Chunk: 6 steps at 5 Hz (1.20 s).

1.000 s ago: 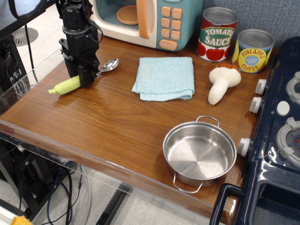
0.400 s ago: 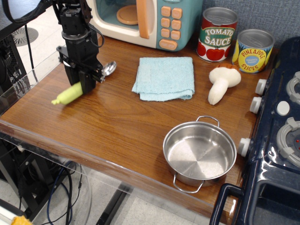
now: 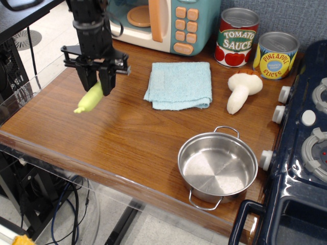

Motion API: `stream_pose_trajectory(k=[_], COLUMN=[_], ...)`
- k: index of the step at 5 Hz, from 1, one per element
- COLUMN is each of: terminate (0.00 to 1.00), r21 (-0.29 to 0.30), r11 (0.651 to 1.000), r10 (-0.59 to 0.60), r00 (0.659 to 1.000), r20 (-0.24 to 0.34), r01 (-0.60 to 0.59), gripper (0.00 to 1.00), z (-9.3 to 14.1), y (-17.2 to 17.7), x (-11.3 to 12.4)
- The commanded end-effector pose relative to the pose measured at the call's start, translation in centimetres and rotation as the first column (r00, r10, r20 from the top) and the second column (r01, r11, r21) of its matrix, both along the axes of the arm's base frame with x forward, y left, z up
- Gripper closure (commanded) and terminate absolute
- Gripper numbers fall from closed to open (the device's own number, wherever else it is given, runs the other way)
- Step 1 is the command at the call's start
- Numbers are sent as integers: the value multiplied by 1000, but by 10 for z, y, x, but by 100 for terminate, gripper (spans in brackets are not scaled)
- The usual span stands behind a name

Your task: Pick up the spoon and place it to the left of the silver pot.

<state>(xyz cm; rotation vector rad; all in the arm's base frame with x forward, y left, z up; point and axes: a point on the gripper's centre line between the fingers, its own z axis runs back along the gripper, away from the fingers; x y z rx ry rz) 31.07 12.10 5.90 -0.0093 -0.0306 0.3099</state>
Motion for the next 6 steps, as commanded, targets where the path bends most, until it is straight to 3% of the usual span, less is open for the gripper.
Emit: stream_pose_trajectory(k=[1,2,3,4,5,6], terminate=[0,0,0,0,0,0], r21=[-45,-62,-26,-11,16,42], r11=[899,797,721,665,633,626], r10=[436,598,691,747,774,777], r00=[900,799,721,665,633,628], r20=[-14,-59,-57,-17,12,42], r01=[-436,-601,-693,-747,-774,-778], gripper=[100,100,100,100,100,100], z=[31,23,10,3,-11,-17], y=[-41,-54,-63,-65,-69,-72], x=[0,-8,-19,-30,-35,-33])
